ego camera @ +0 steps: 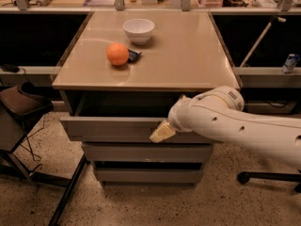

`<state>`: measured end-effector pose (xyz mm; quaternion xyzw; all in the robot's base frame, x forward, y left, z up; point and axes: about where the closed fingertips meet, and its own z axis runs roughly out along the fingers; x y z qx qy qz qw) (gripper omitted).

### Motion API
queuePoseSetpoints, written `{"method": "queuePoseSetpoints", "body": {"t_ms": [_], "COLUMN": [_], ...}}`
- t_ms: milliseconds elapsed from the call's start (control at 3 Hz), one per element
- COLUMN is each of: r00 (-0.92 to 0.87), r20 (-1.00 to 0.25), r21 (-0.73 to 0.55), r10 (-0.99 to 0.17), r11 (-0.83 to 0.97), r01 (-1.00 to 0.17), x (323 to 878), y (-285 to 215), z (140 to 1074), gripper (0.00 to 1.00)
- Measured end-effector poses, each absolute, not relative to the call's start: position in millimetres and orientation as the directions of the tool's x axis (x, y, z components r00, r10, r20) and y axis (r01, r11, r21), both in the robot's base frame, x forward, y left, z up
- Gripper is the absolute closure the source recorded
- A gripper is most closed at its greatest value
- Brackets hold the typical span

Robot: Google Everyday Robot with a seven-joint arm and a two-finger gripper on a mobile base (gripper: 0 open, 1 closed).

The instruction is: Open top drawer

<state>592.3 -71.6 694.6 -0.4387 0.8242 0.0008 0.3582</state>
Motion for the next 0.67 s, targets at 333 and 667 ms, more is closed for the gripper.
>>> {"method": "queuePoseSetpoints", "body": {"t_ms": [333, 667], "r00": [-0.402, -0.456], "r20": [-0.581, -0.562], "r21": [-0.261, -0.202], "r10": [-0.707, -0.689], "r11": [0.630, 0.650], "r01": [-0.731, -0.733], "x": [595, 601], "y": [-77, -84], "z": [675, 658], "gripper": [0.00, 0.00]}}
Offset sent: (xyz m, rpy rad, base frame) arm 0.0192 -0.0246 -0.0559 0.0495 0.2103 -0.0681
